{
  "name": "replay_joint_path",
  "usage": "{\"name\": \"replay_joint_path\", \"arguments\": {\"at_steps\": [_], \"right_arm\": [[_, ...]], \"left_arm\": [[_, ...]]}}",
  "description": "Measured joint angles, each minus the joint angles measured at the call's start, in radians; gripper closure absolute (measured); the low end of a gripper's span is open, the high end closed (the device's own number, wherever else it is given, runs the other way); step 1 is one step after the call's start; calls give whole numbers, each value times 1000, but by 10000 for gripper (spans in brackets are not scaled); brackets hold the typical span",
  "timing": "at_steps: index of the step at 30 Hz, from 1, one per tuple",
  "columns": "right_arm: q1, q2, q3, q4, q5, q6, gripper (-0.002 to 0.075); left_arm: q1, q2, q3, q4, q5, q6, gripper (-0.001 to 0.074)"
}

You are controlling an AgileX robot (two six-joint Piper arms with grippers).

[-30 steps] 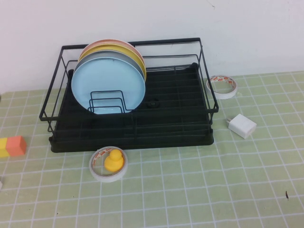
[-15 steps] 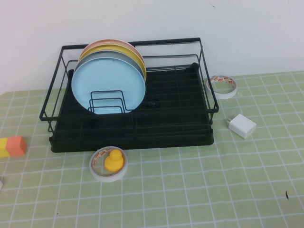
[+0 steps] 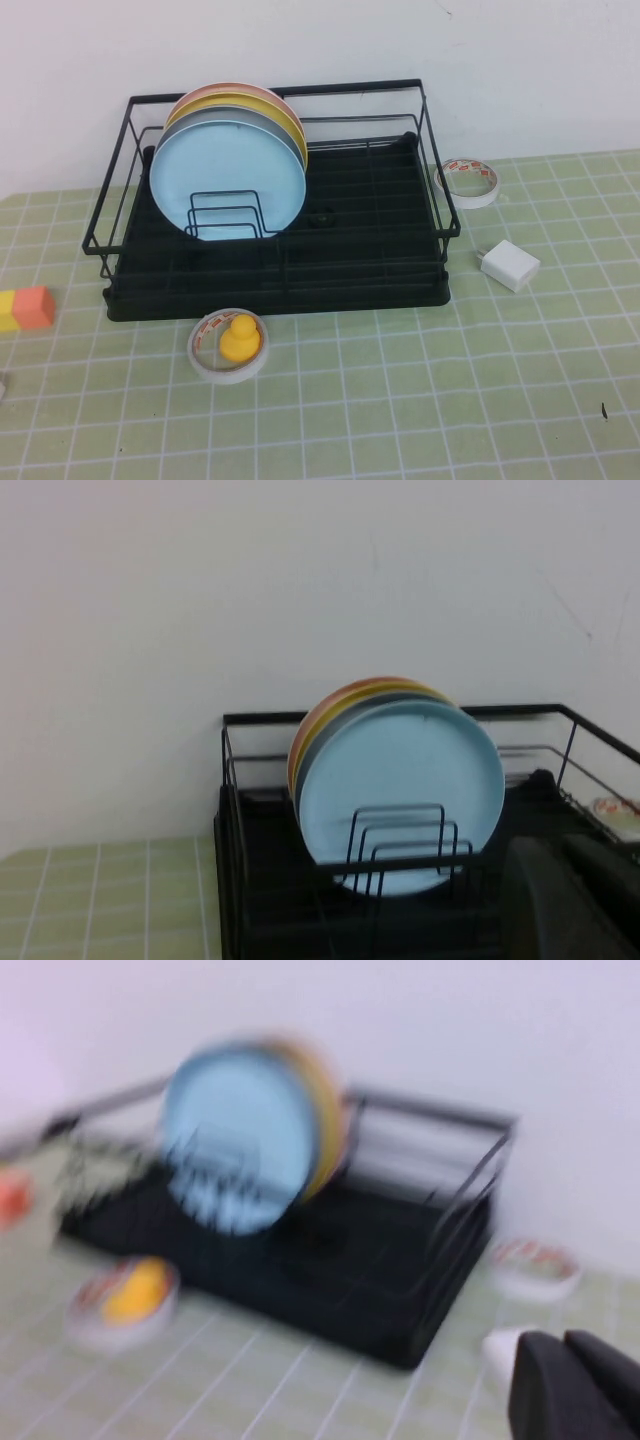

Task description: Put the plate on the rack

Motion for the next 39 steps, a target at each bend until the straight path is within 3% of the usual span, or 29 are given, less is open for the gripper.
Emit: {"name": "replay_joint_path", "arguments": {"at_steps": [3, 12, 16, 19, 31, 39], "right_arm": [[-99, -46, 63, 31, -109, 2, 727], [-325, -57, 136, -21, -187, 33, 727], [-348, -57, 226, -25, -306, -40, 727], [-351, -57, 234, 8, -294, -142, 727], [-359, -210, 234, 47, 19, -257, 727], [-464, -214, 234, 96, 77, -230, 727]], "left_arm": [[0, 0, 25, 0, -2, 0, 735], [0, -48, 89, 0, -4, 0, 735], [0, -125, 122, 0, -37, 0, 735], [0, -193, 168, 0, -56, 2, 735], [0, -295, 246, -5, -104, 4, 735], [0, -296, 254, -7, -119, 4, 735]]}}
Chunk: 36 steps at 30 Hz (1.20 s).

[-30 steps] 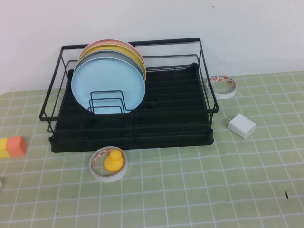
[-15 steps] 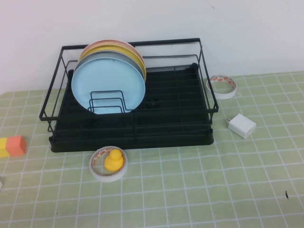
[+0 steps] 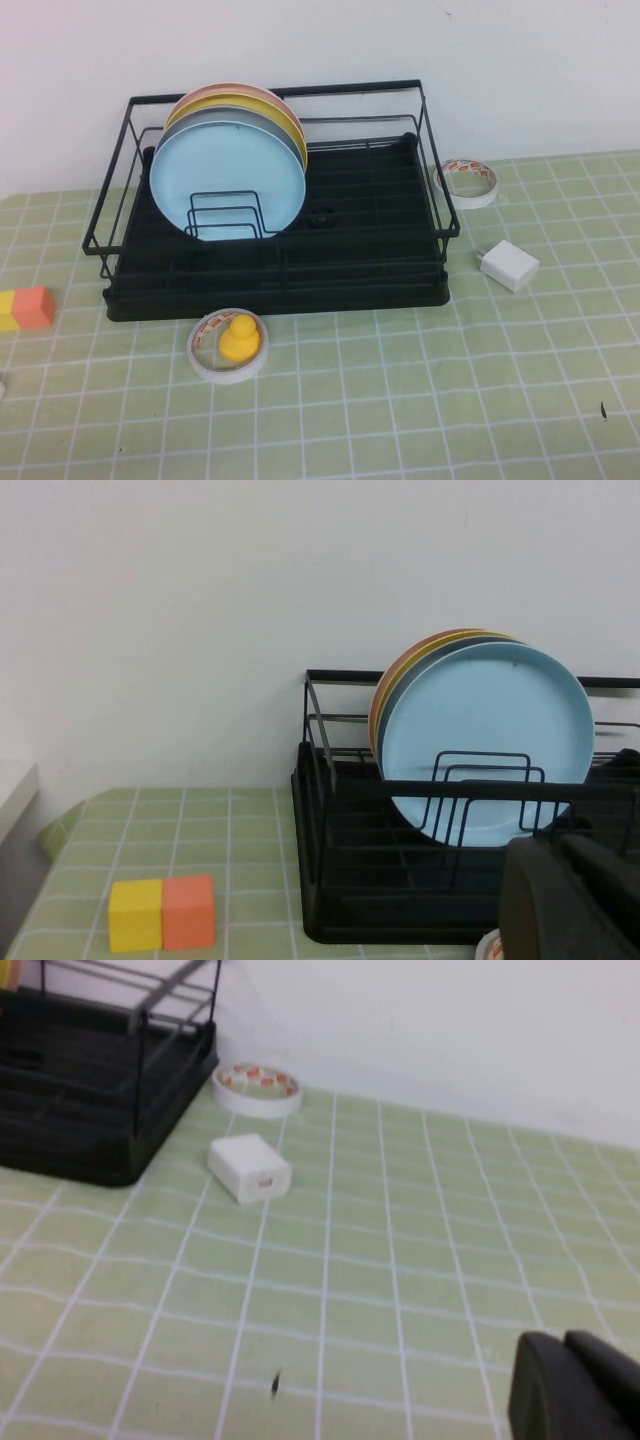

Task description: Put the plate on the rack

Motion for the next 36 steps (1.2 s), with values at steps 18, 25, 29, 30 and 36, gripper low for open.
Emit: {"name": "replay_joint_path", "arguments": {"at_steps": [18, 25, 29, 30, 36], "right_arm": [[-2, 0, -2, -46, 103, 22, 728], [-2, 0, -2, -47, 104, 22, 728], [-2, 0, -2, -47, 104, 22, 728], [-2, 0, -2, -47, 104, 22, 728], [-2, 0, -2, -47, 106, 22, 728]], "left_arm": [[0, -4, 13, 1327, 107, -1294, 735], [0, -4, 11, 1662, 407, -1813, 735], [0, -4, 7, 1668, 421, -1761, 735], [0, -4, 7, 1668, 421, -1751, 735], [0, -4, 7, 1668, 422, -1741, 735]]}}
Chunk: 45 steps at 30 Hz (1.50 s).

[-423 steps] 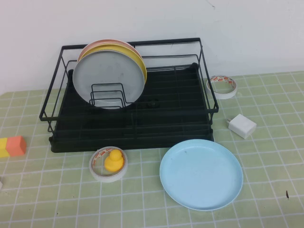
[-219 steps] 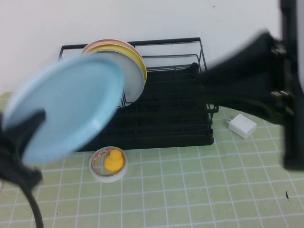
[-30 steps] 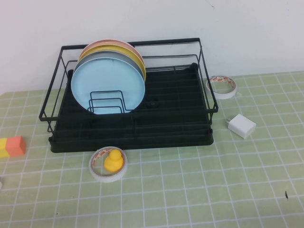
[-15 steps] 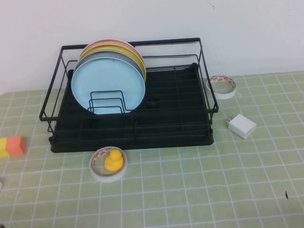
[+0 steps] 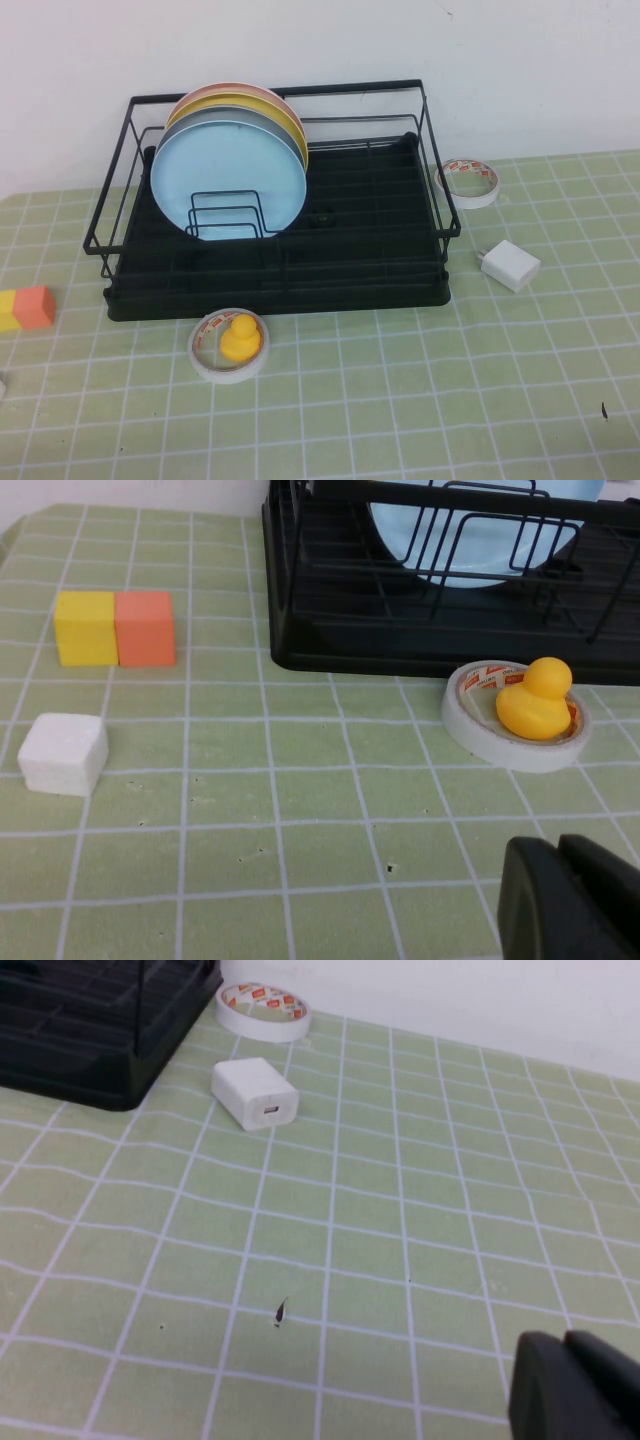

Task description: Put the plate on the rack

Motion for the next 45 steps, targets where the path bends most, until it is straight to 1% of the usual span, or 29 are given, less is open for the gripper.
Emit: {"name": "replay_joint_path", "arguments": {"at_steps": [11, 45], "right_arm": [[0, 0, 0, 0, 2, 0, 728], [0, 0, -1, 0, 2, 0, 728]], "left_arm": [[0, 0, 0, -2, 0, -35, 736], [0, 0, 0, -6, 0, -37, 736]]}}
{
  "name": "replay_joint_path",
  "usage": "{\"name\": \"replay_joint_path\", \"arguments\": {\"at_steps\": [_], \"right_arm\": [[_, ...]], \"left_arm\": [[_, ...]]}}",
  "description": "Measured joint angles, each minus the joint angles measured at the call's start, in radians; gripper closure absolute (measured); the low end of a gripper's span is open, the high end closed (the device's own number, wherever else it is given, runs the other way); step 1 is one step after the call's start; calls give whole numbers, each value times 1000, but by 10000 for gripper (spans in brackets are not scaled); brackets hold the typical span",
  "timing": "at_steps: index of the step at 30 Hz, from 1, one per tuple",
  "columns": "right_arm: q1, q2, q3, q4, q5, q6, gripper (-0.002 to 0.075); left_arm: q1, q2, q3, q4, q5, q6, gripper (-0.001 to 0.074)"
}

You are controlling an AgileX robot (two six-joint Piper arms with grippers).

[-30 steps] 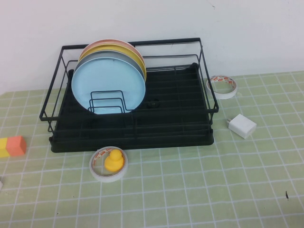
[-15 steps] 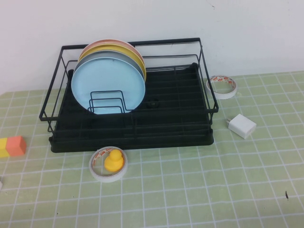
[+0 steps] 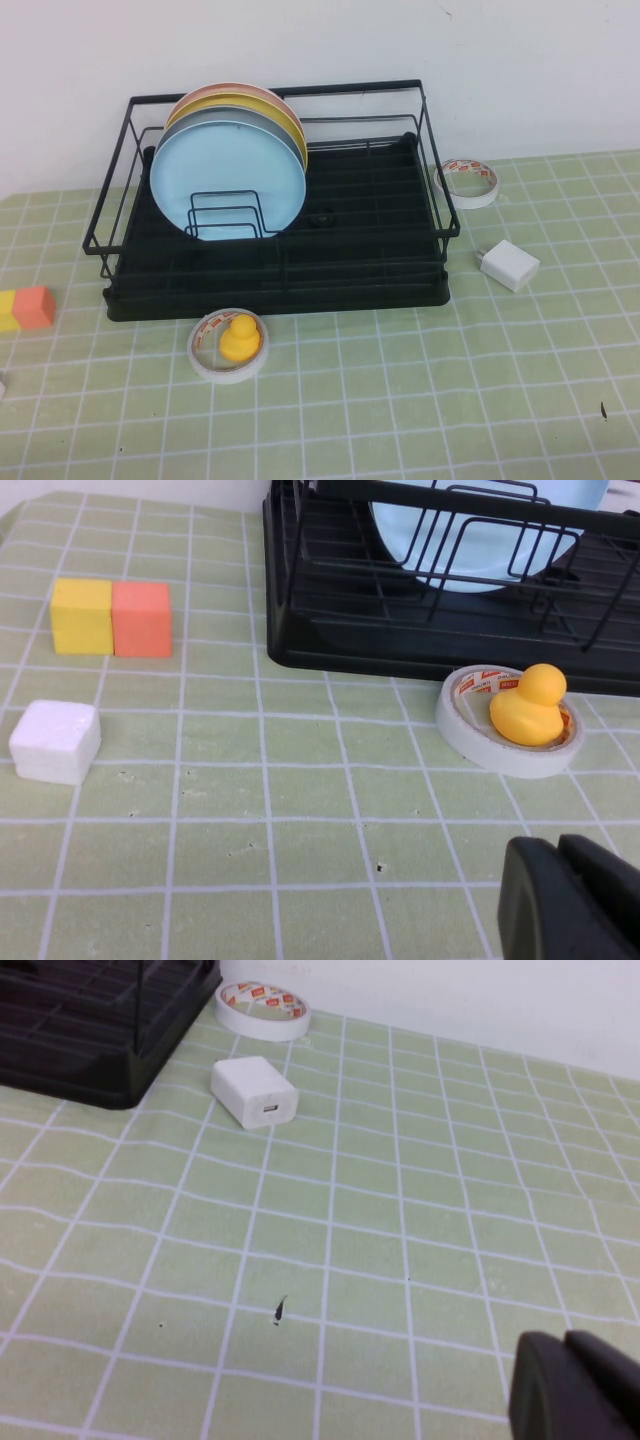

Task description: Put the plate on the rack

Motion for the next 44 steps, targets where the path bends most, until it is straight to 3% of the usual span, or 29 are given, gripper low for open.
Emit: {"name": "replay_joint_path", "arguments": {"at_steps": [44], "right_arm": [[0, 0, 0, 0, 0, 23, 728]], "left_arm": [[0, 0, 0, 0, 0, 0, 736]]}}
